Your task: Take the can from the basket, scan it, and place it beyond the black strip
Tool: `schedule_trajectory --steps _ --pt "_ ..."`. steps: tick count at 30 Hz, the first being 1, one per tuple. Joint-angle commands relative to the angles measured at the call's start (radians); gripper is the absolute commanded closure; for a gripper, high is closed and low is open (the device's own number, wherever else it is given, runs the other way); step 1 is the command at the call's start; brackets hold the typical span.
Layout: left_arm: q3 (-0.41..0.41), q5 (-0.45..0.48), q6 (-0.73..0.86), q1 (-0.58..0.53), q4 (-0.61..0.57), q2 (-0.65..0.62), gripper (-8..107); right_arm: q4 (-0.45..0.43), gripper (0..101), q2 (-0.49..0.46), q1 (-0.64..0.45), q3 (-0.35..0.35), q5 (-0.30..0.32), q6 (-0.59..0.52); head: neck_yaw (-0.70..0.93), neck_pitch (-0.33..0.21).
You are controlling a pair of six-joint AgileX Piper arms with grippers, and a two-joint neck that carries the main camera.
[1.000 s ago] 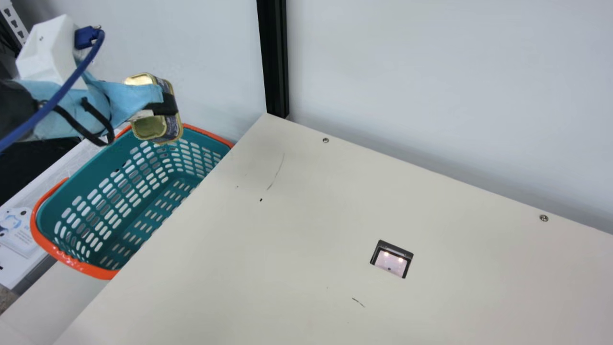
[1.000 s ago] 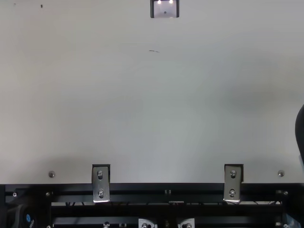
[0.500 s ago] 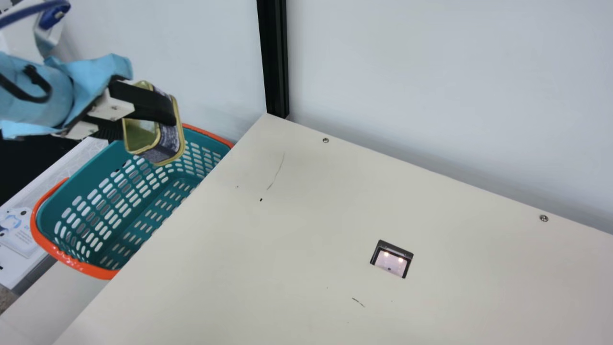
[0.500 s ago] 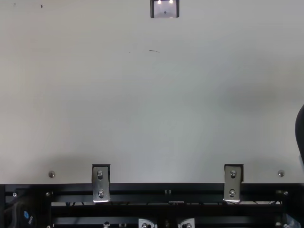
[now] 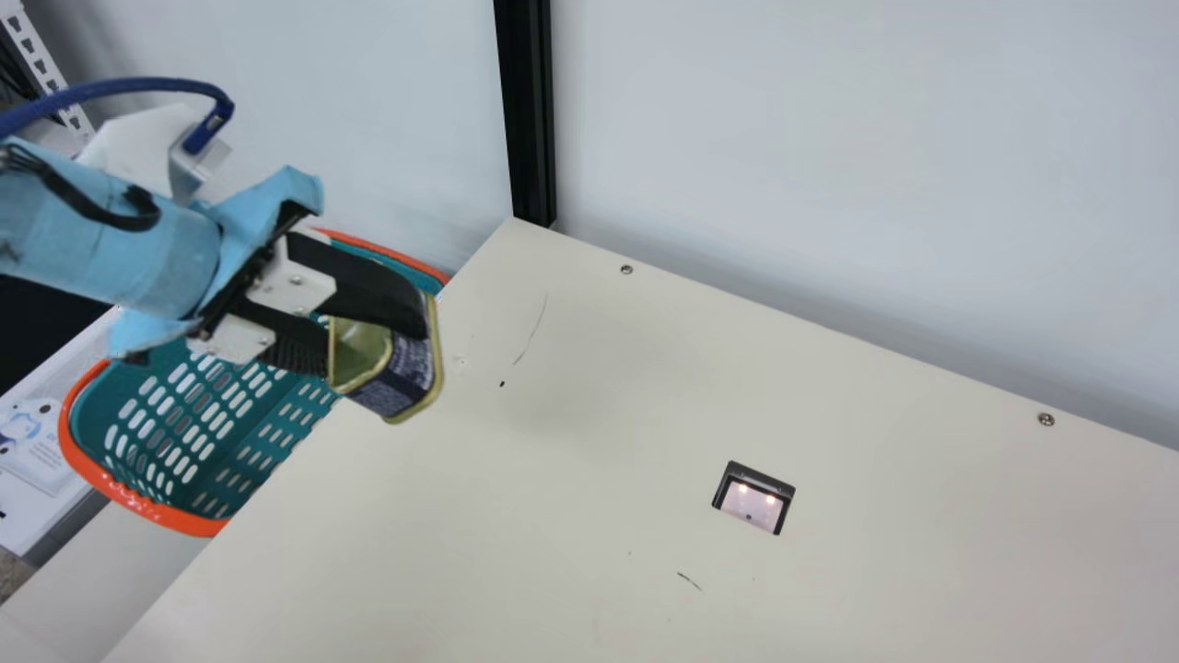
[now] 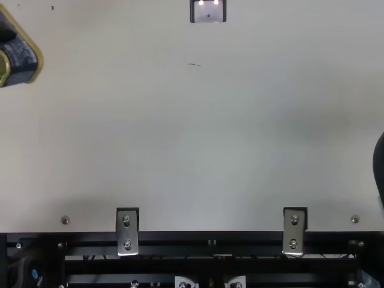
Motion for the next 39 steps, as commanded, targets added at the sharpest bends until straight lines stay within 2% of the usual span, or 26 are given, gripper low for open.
schedule_trajectory --steps 1,15,19,31,39 --pt "0.0 0.0 0.0 0.0 0.0 0.0 89 0.0 0 0.0 0.0 0.0 0.0 0.0 0.011 -0.035" --pt "-0.01 0.0 -0.005 0.013 -0.002 -0.006 89 0.0 0 0.0 0.0 0.0 0.0 0.0 0.011 -0.035" --pt "0.028 0.0 -0.044 -0.06 -0.011 0.006 89 0.0 0 0.0 0.0 0.0 0.0 0.0 0.011 -0.035" --pt "0.152 0.0 -0.182 -0.366 -0.107 0.015 89 0.0 0 0.0 0.0 0.0 0.0 0.0 0.011 -0.035" --pt "0.151 -0.001 -0.233 -0.39 -0.118 -0.028 89 0.0 0 0.0 0.0 0.0 0.0 0.0 0.011 -0.035"
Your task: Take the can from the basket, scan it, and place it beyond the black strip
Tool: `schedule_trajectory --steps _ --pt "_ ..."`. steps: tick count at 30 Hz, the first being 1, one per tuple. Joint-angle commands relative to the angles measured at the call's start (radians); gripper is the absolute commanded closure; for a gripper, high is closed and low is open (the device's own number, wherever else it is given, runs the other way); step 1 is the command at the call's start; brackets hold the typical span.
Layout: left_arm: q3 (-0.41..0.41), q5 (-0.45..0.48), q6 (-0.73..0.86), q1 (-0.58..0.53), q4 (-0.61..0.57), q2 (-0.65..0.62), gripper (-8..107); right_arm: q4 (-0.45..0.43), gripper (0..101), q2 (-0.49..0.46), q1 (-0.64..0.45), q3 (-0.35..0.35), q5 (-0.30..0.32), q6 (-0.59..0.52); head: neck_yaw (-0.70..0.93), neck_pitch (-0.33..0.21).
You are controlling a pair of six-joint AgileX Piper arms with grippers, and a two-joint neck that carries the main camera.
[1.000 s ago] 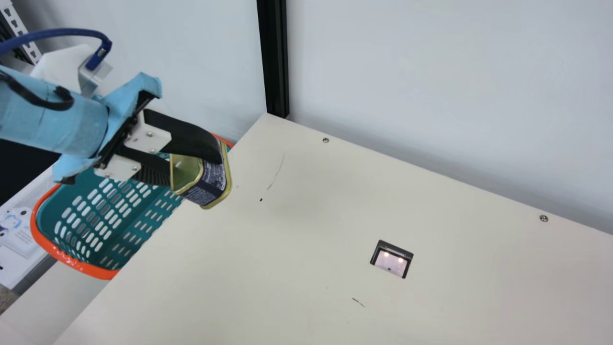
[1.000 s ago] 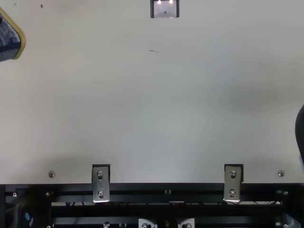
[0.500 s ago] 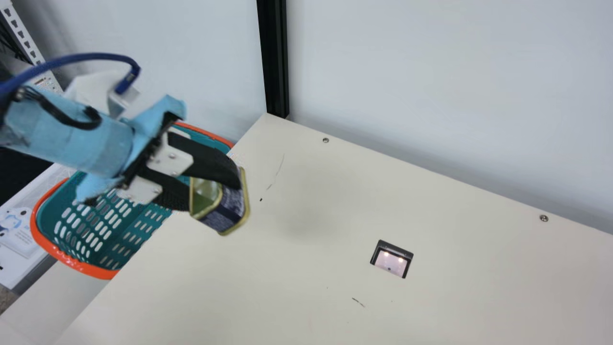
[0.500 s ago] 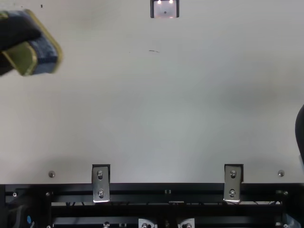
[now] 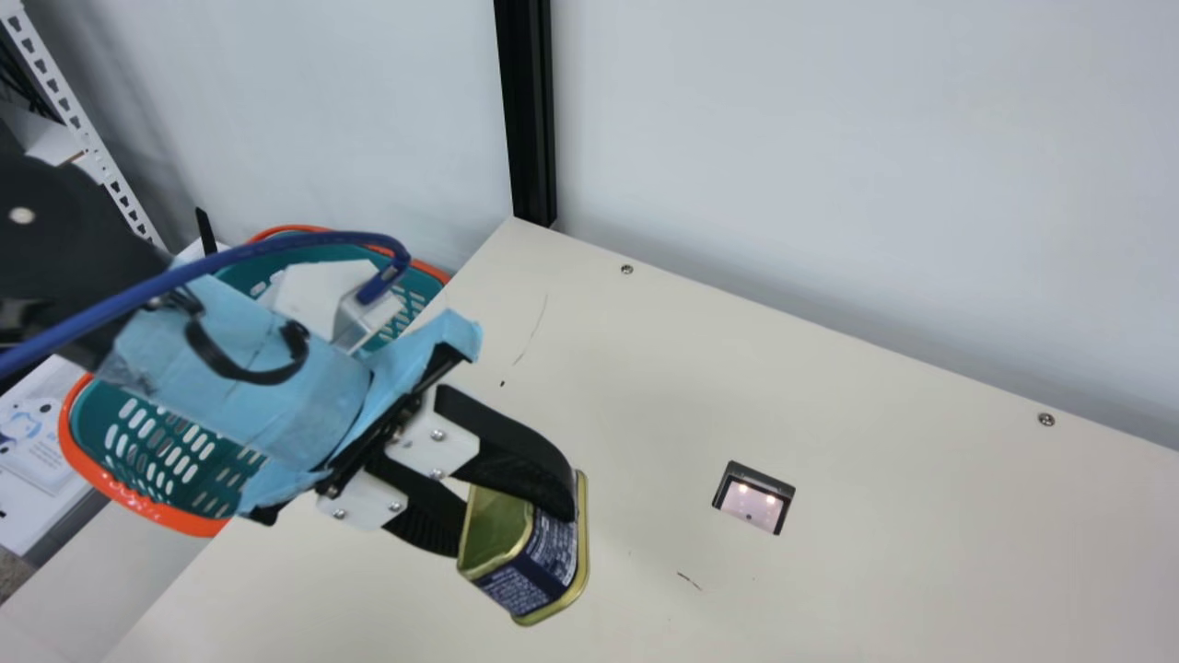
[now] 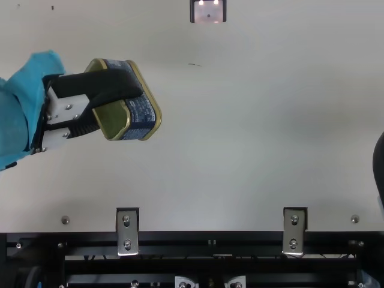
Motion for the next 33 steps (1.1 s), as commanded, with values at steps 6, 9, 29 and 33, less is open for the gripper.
schedule_trajectory --steps 6,9,29,33 --pt "0.0 -0.002 0.0 0.0 0.0 0.0 89 0.0 0 0.0 0.0 0.0 0.0 0.0 0.011 -0.035" --pt "0.002 -0.001 0.006 0.007 -0.003 0.002 89 0.0 0 0.0 0.0 0.0 0.0 0.0 0.011 -0.035" --pt "0.058 0.0 0.01 0.206 -0.002 -0.02 89 0.001 0 0.0 0.0 0.0 0.0 0.0 0.011 -0.035" --pt "0.06 -0.005 0.011 0.234 0.001 -0.022 89 0.001 0 0.0 0.0 0.0 0.0 0.0 0.011 -0.035"
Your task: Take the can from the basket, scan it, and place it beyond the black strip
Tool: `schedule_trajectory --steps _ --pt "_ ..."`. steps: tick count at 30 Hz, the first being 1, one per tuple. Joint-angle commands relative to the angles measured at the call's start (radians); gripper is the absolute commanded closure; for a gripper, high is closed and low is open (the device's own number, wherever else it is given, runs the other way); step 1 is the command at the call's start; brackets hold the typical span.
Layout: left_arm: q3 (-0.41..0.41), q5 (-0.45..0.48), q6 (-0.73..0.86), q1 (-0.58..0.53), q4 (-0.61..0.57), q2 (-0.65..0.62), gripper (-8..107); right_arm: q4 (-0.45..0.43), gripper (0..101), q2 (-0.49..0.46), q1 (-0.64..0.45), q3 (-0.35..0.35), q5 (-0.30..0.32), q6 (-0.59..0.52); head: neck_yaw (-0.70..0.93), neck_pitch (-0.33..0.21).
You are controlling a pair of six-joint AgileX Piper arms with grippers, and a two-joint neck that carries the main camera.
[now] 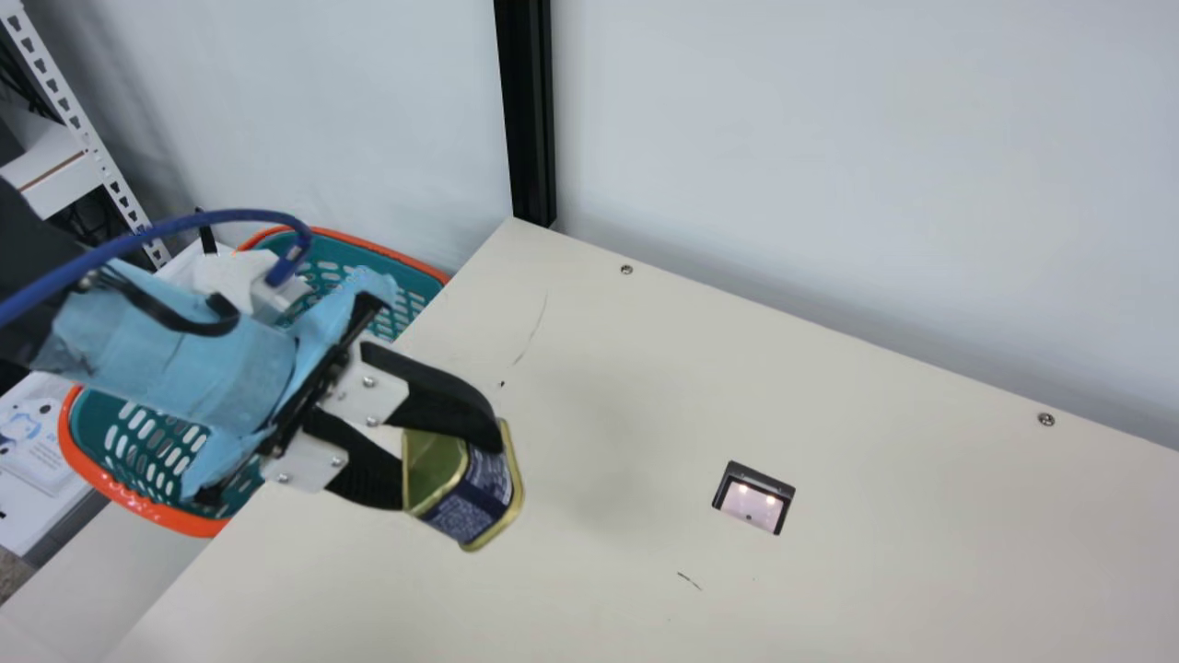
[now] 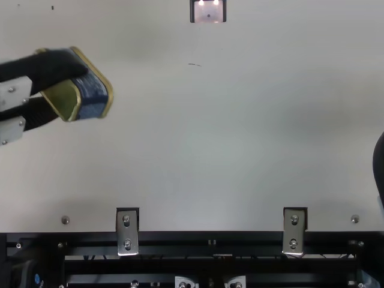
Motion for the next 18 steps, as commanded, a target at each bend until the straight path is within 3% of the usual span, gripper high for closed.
schedule_trajectory --steps 1,18 --pt "0.0 0.0 0.0 0.0 0.0 0.0 89 0.0 0 0.0 0.0 0.0 0.0 0.0 0.011 -0.035" --pt "0.0 -0.001 0.0 0.0 -0.002 0.0 89 0.0 0 0.0 0.0 0.0 0.0 0.0 -0.027 -0.013"
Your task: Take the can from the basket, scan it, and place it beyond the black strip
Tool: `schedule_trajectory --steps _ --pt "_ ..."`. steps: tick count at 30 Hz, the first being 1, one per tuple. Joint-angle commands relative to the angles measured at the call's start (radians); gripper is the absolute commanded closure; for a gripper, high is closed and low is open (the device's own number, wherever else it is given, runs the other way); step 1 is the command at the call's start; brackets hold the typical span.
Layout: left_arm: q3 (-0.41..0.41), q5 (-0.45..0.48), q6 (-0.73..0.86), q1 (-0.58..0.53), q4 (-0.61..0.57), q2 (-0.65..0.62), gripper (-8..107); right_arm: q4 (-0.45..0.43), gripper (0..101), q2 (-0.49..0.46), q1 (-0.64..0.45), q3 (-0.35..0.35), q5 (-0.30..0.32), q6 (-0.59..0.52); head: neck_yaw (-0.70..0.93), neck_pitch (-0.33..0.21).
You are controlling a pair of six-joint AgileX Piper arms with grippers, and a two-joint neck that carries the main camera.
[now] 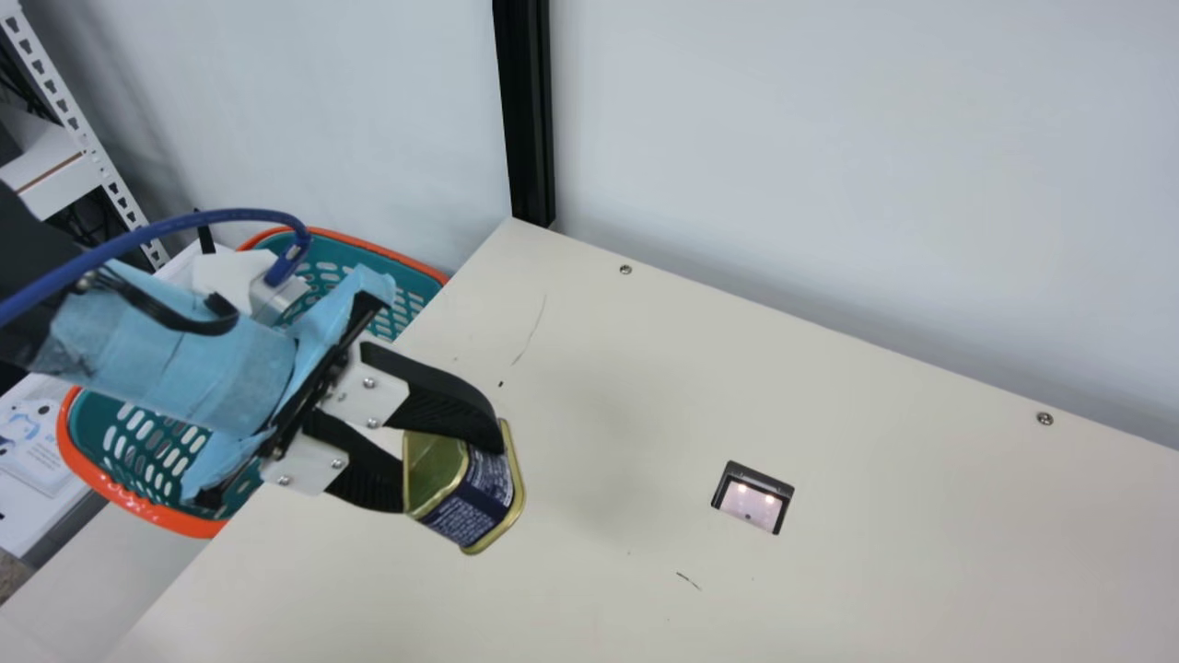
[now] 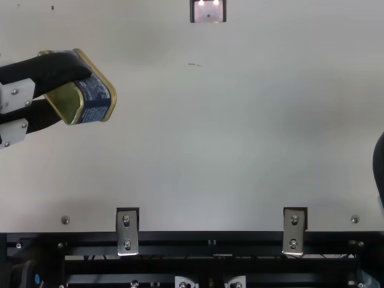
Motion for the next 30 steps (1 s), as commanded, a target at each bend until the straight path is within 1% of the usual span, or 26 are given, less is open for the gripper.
schedule_trajectory --steps 1,11,19,27,30 --pt "0.0 0.0 0.0 0.0 0.0 0.0 89 0.0 0 0.0 0.0 0.0 0.0 0.0 -0.023 -0.008" --pt "0.0 0.0 0.0 0.0 0.0 0.0 89 0.001 0 0.0 0.0 0.0 0.0 0.0 -0.241 0.039" --pt "0.0 0.0 0.0 0.0 0.0 0.0 89 0.001 0 0.0 0.0 0.0 0.0 0.0 -0.359 0.125" --pt "-0.001 0.002 0.01 0.003 0.0 0.003 89 0.001 0 0.0 0.0 0.0 0.0 0.0 -0.359 0.125" --pt "-0.023 0.002 0.025 -0.027 0.02 0.012 89 0.0 0 0.0 0.0 0.0 0.0 0.0 -0.359 0.125"
